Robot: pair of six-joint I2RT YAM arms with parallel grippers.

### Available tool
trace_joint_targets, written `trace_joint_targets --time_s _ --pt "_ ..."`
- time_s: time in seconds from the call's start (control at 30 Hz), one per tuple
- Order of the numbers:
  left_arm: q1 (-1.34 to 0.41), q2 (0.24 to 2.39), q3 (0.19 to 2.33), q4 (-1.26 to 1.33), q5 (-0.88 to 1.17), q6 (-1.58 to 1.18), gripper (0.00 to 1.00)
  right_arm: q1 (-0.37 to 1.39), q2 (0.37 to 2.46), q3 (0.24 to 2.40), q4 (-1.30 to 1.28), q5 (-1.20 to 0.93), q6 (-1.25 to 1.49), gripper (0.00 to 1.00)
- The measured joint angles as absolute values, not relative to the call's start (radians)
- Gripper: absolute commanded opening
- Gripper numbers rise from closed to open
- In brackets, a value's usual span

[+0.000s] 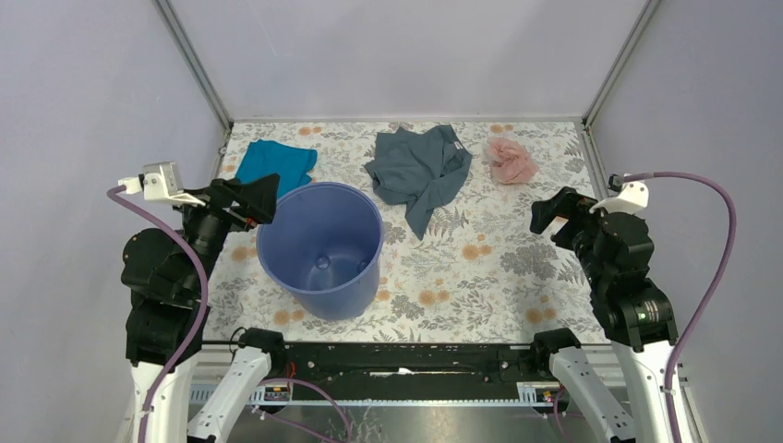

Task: Put the trash bags into the trash bin

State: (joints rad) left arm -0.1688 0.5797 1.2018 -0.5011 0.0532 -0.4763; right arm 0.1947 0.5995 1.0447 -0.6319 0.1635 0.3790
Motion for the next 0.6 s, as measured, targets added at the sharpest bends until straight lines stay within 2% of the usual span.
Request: trace_joint_targets --time_s 0.1,0.2,0.37,0.6 --pt "-0.169 0.572 1.193 -0.505 0.068 -0.476 0.99 0.194 0.606 1.013 -0.638 0.189 0.379 1.00" --pt "-0.169 0.563 1.188 -0.507 0.091 -0.468 0.99 0.194 0.614 0.961 -0.628 0.129 0.379 1.00" --pt "-0.169 0.566 1.196 -0.525 0.134 -0.435 0.99 0.194 0.654 0.850 -0.558 -0.092 0.405 1.00" --pt "-0.169 0.583 1.214 -0.533 0.204 -0.413 0.99 0.219 0.779 0.591 -0.305 -0.438 0.541 1.00"
